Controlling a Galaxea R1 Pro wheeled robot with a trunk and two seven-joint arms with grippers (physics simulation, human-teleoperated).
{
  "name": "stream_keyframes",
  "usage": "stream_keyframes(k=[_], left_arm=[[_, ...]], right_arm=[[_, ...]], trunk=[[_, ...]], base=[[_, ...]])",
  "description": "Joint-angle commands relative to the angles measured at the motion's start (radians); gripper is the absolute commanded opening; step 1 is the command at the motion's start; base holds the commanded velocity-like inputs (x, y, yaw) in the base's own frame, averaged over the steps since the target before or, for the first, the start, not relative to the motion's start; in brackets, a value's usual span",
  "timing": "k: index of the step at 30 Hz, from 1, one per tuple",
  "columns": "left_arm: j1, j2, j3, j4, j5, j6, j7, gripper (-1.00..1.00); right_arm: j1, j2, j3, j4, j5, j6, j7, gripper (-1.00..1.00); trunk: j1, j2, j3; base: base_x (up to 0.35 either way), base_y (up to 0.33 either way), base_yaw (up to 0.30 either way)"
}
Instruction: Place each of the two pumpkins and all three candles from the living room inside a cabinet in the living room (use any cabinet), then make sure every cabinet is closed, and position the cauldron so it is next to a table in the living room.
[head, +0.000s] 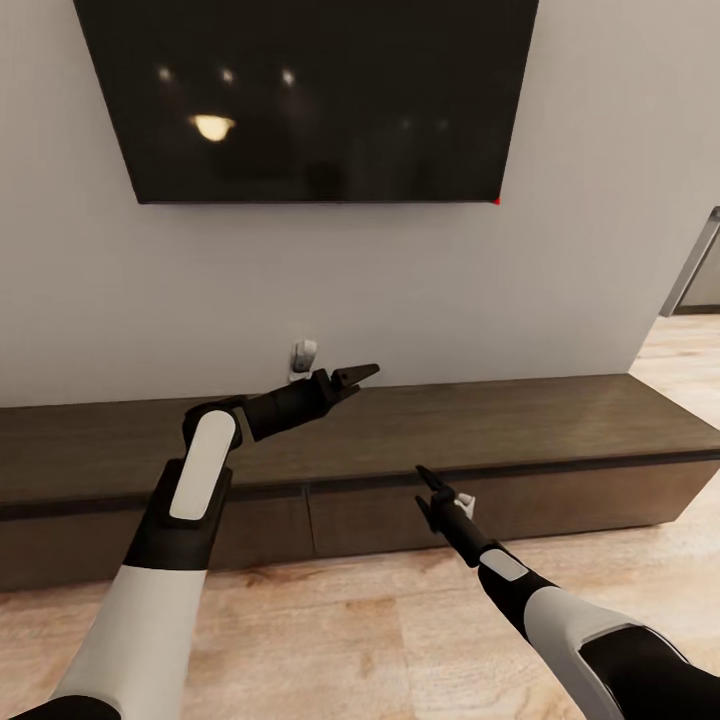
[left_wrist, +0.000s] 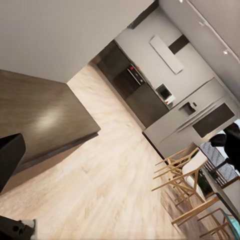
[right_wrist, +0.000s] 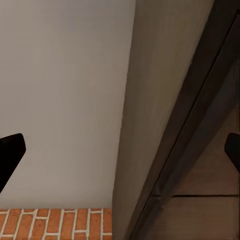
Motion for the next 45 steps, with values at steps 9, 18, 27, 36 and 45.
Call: stream_keyframes(k=[9,18,27,36,45], left_arm=[[-0.001,0.000,-0.020,0.000,-0.008,0.003,-0.007,1.00],[-0.001,0.000,-0.025,0.001,-0.009,0.003,-0.007,1.00],[-0.001,0.000,-0.025,0.001,-0.009,0.002,-0.007,1.00],[-0.001,0.000,-0.025,0.001,-0.008,0.003,-0.008,1.00],[-0.001,0.000,-0.033,0.001,-0.009,0.003,-0.008,1.00]], right_arm=[[-0.001,0.000,0.002,-0.005,-0.010,-0.025,0.012,1.00],[-0.001,0.000,-0.004,-0.003,-0.015,-0.025,0.005,1.00],[-0.001,-0.001,-0.005,-0.002,-0.016,-0.025,0.009,1.00],[-0.001,-0.001,-0.004,-0.003,-0.015,-0.026,0.024,1.00],[-0.001,-0.001,-0.002,-0.004,-0.014,-0.026,0.143,1.00]], trunk=[[0.001,-0.001,-0.009],[0.005,-0.003,-0.043],[0.009,-0.005,-0.078],[0.013,-0.007,-0.113],[0.014,-0.008,-0.121]], base=[[0.000,0.000,0.000],[0.000,0.000,0.000],[0.000,0.000,0.000],[0.000,0.000,0.000],[0.000,0.000,0.000]])
